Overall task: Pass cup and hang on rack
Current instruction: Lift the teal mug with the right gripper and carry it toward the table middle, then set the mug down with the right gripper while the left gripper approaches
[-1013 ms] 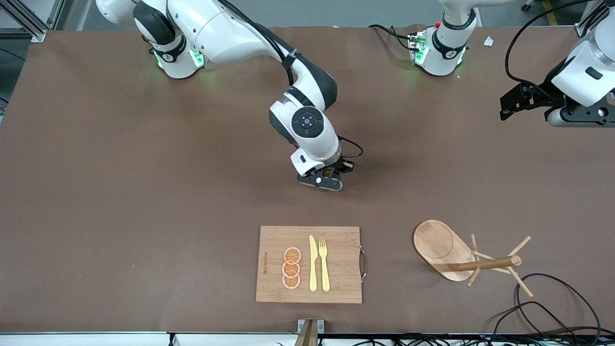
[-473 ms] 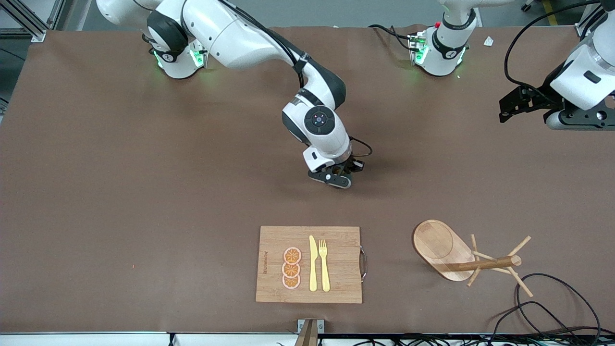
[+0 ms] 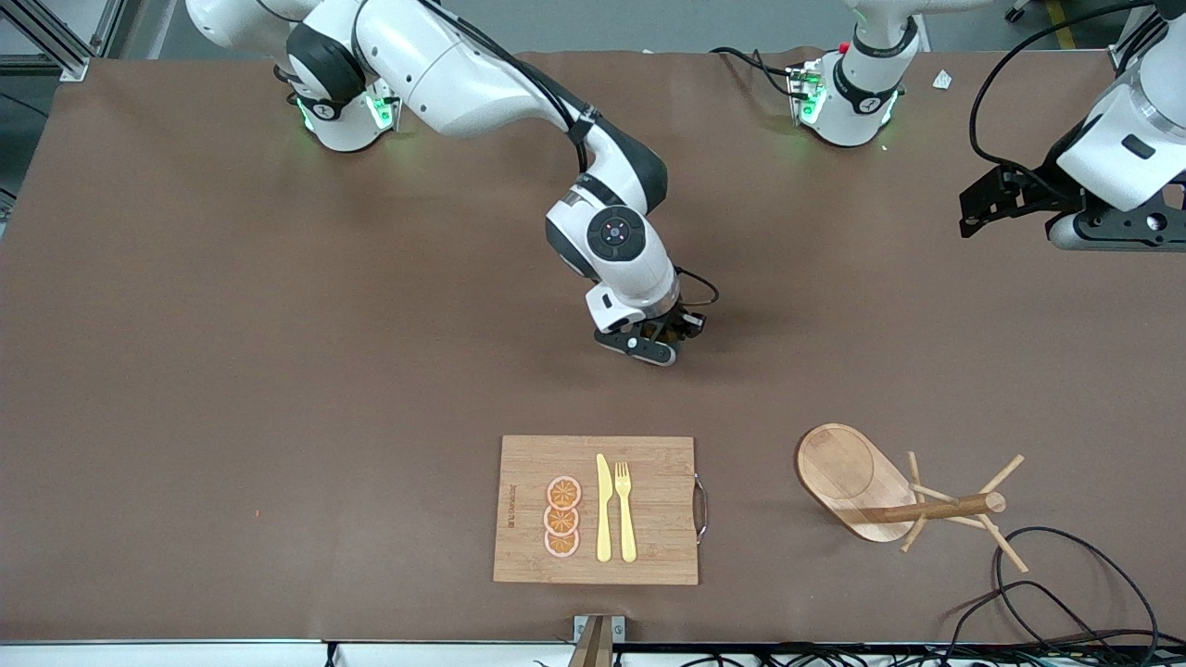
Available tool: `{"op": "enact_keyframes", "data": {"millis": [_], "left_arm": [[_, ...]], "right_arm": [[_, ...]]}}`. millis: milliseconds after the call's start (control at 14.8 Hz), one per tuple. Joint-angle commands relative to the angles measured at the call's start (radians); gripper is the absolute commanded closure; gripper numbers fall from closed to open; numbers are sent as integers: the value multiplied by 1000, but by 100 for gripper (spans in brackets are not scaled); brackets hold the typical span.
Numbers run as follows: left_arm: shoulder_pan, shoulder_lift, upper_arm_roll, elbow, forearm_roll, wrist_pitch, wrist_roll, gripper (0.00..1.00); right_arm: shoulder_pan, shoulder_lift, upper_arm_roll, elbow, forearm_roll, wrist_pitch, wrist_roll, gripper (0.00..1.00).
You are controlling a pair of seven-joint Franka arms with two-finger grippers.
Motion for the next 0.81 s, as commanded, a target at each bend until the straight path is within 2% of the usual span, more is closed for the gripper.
{"op": "enact_keyframes", "data": {"millis": [0, 270, 405, 743], "left_arm": [[-20, 21, -14, 35, 6, -3, -16, 0], [-26, 38, -58, 35, 9, -3, -155, 0], [-27, 50, -89, 37, 9, -1, -211, 0], [-41, 113, -179, 38, 11, 77, -375, 0]], "right_arm": [[-7, -25, -8, 16, 12, -18, 9, 0], [-70, -97, -17, 17, 3, -98, -8, 0], [-146, -129, -11, 17, 8, -124, -84, 0], [-384, -229, -17, 17, 6, -323, -521, 0]]}}
